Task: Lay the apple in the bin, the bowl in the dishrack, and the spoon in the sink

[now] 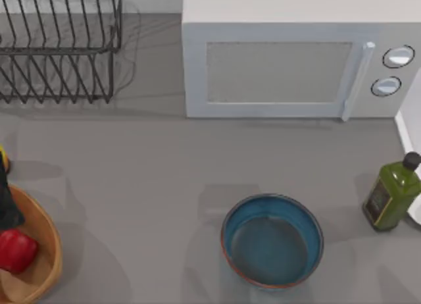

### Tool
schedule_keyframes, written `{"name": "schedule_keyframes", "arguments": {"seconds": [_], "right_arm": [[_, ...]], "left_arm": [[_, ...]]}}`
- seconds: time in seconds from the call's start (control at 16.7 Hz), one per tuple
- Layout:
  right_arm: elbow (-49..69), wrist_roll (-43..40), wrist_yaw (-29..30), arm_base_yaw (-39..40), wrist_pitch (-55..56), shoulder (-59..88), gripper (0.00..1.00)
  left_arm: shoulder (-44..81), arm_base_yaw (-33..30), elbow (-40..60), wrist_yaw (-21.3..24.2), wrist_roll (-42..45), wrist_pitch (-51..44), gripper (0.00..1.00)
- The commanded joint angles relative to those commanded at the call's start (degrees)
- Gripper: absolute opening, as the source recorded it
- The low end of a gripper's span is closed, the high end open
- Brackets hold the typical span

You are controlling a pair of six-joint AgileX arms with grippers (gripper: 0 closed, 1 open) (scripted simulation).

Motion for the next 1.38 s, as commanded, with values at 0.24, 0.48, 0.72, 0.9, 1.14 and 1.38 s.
{"name": "schedule_keyframes", "arguments": {"seconds": [0.24, 0.48, 0.72, 0.9, 1.14, 1.38], "right_arm": [[0.0, 0.0, 0.0, 0.0, 0.0, 0.0, 1.0], [0.0, 0.0, 0.0, 0.0, 0.0, 0.0, 1.0], [0.0, 0.0, 0.0, 0.0, 0.0, 0.0, 1.0], [0.0, 0.0, 0.0, 0.0, 0.0, 0.0, 1.0], [0.0, 0.0, 0.0, 0.0, 0.0, 0.0, 1.0], [0.0, 0.0, 0.0, 0.0, 0.0, 0.0, 1.0]], "left_arm": [[-5.6, 2.1, -6.1, 2.0, 3.7, 4.9, 1.0], [-5.7, 2.2, -6.3, 2.1, 3.9, 5.0, 1.0], [-4.1, 1.9, -5.2, 1.8, 3.2, 4.1, 1.0], [2.4, 0.9, -0.1, 1.1, 0.0, 0.2, 1.0], [18.3, -1.5, 12.6, -0.6, -7.7, -8.7, 1.0], [38.4, -5.7, 29.5, -2.1, -17.3, -20.4, 1.0]]}}
